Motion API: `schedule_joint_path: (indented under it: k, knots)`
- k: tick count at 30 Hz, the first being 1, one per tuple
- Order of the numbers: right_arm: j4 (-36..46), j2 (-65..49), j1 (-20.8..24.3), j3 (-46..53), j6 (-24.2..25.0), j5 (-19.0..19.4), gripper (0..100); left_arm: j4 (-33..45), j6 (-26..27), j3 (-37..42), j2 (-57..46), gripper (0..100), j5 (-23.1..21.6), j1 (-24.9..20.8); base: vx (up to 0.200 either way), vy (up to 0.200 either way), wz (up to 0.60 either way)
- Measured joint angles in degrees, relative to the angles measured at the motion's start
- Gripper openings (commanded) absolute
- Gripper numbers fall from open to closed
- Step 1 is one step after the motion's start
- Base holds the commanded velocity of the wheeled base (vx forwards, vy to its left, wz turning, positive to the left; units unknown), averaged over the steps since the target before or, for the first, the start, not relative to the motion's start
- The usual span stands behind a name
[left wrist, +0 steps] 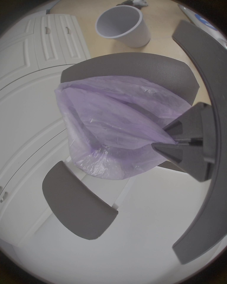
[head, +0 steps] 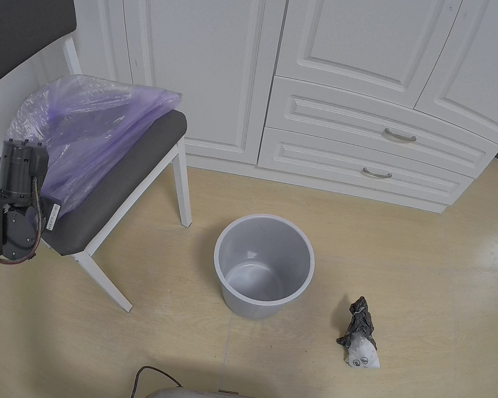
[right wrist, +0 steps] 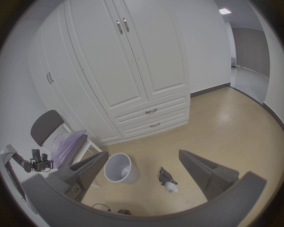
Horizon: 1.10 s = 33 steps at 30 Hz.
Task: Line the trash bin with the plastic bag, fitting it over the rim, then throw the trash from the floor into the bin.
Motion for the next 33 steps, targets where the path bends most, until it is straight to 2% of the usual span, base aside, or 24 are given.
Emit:
schedule_joint_path:
  k: [7, 12, 17, 21, 27, 33]
  knots:
    - [-2.79, 0.82, -0.30, 0.74, -2.30, -0.21, 100, -10.48, -1.32, 7.85, -4.80, 0, -2.44, -0.91, 0.000, 0.000, 0.00]
    - [-4.13, 1.24, -1.18, 1.71, -4.19, -0.27, 100, -12.58, -8.11, 12.35, -10.64, 0, -4.18, -2.12, 0.000, 0.000, 0.00]
    - [-4.55, 1.76, -1.60, 3.63, -7.08, -0.40, 100, -12.84, -11.28, 14.40, -14.62, 0, -12.15, -2.40, 0.000, 0.000, 0.00]
    - [-4.66, 2.54, -1.55, 6.51, -9.63, -0.71, 100, -13.21, -16.27, 15.41, -16.24, 0, -15.49, -1.66, 0.000, 0.000, 0.00]
    - [-4.75, 4.11, 1.08, 9.70, -10.46, -1.45, 100, -13.65, -17.64, 14.73, -17.63, 0, -17.52, -2.71, 0.000, 0.000, 0.00]
    - [-5.61, 5.40, 5.29, 11.39, -10.40, -5.68, 100, -13.65, -17.24, 13.87, -17.70, 0, -18.82, -4.57, 0.000, 0.000, 0.00]
